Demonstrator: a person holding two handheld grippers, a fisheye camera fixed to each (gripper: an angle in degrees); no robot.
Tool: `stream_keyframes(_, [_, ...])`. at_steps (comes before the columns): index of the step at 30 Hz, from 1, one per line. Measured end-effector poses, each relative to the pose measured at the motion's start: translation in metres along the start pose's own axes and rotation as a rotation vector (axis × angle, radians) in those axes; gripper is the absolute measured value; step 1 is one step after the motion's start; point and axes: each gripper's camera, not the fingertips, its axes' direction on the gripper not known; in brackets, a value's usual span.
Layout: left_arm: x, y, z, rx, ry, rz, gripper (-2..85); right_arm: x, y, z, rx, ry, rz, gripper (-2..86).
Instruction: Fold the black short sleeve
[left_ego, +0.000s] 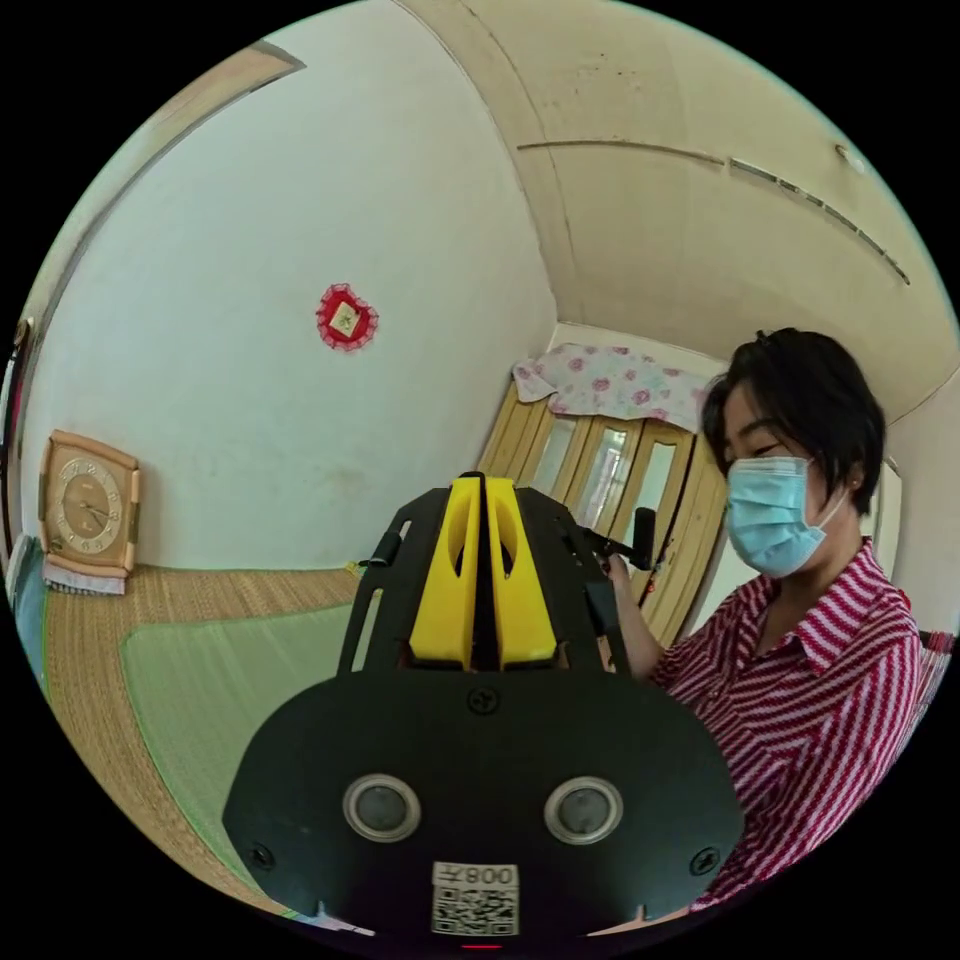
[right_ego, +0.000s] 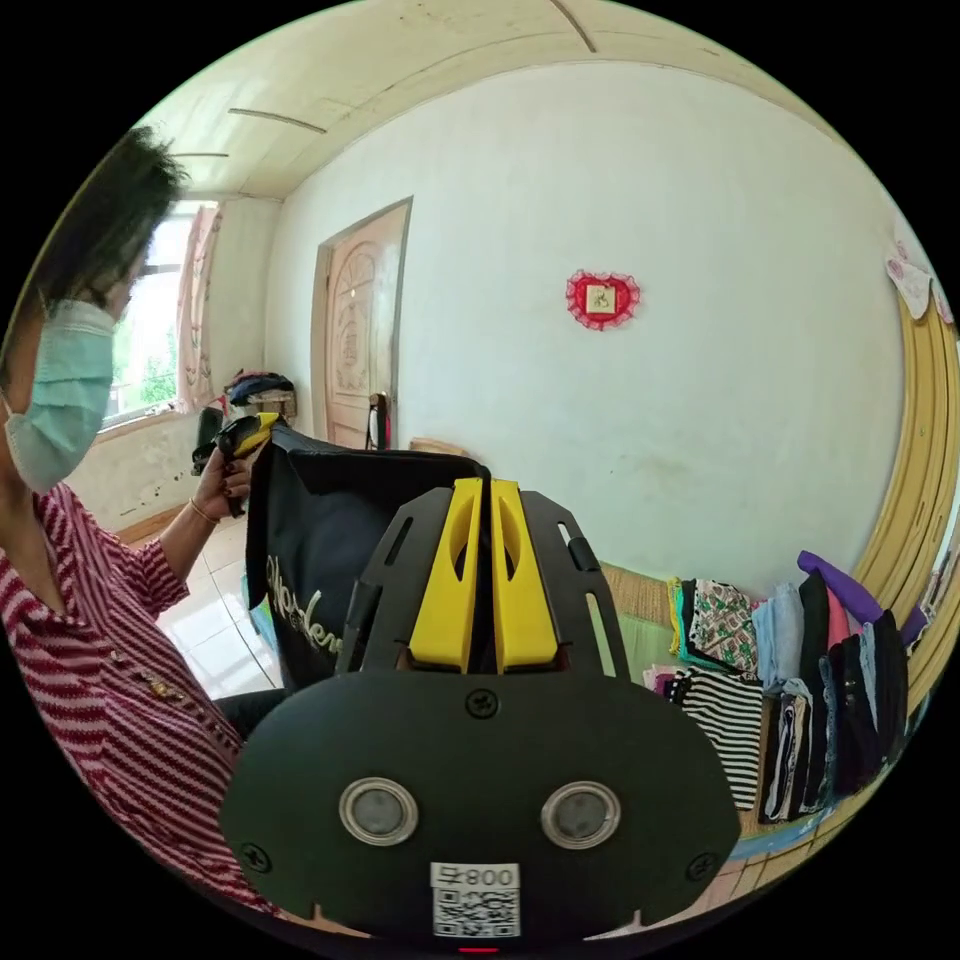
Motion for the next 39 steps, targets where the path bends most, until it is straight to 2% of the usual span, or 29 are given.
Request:
stream_keyframes(4, [-0.093, -0.012, 0.063, -0.096, -0.104, -0.121, 1.6, 0.047, 0.035, 0.123, -0.172, 0.007, 0.061, 1.2])
stream_keyframes(6, [-0.17, -0.002, 0.109, -0.189, -0.192, -0.245, 2.5, 0.085, 0.063, 0.198, -0.28, -0.045, 0.148, 1.4])
stream_keyframes(8, [-0.224, 0.019, 0.138, -0.27, -0.236, -0.361, 3.6, 0.131, 0.122, 0.308, -0.465, -0.061, 0.253, 1.7])
stream_keyframes(10, [-0.264, 0.048, 0.156, -0.341, -0.305, -0.479, 4.8, 0.16, 0.184, 0.378, -0.617, -0.06, 0.361, 2.0])
stream_keyframes(13, [-0.29, 0.094, 0.168, -0.405, -0.29, -0.559, 6.7, 0.18, 0.287, 0.433, -0.738, -0.064, 0.491, 2.2])
stream_keyframes(19, [-0.291, 0.168, 0.203, -0.75, -0.298, -0.579, 9.9, 0.147, 0.458, 0.431, -0.797, -0.189, 0.576, 1.8])
stream_keyframes(24, [-0.278, 0.183, 0.279, -1.101, -0.395, -0.325, 11.9, 0.103, 0.568, 0.407, -0.858, -0.265, 0.638, 1.2])
stream_keyframes(27, [-0.275, 0.197, 0.317, -1.307, -0.474, -0.171, 10.0, 0.076, 0.621, 0.384, -0.883, -0.29, 0.669, 0.9])
stream_keyframes(29, [-0.267, 0.192, 0.328, -1.328, -0.538, -0.058, 7.3, 0.057, 0.656, 0.362, -0.885, -0.299, 0.699, 0.6])
stream_keyframes(31, [-0.268, 0.186, 0.334, -1.355, -0.513, -0.049, 4.7, 0.046, 0.68, 0.344, -0.883, -0.307, 0.722, 0.5])
stream_keyframes(34, [-0.273, 0.159, 0.324, -1.294, -0.518, -0.082, 2.8, 0.028, 0.712, 0.315, -0.883, -0.31, 0.747, 0.4])
stream_keyframes(37, [-0.291, 0.111, 0.286, -1.138, -0.517, -0.204, 2.2, 0.014, 0.735, 0.285, -0.87, -0.307, 0.763, 0.3])
stream_keyframes(39, [-0.314, 0.064, 0.235, -0.988, -0.601, -0.29, 2.0, 0.008, 0.745, 0.266, -0.857, -0.301, 0.77, 0.2])
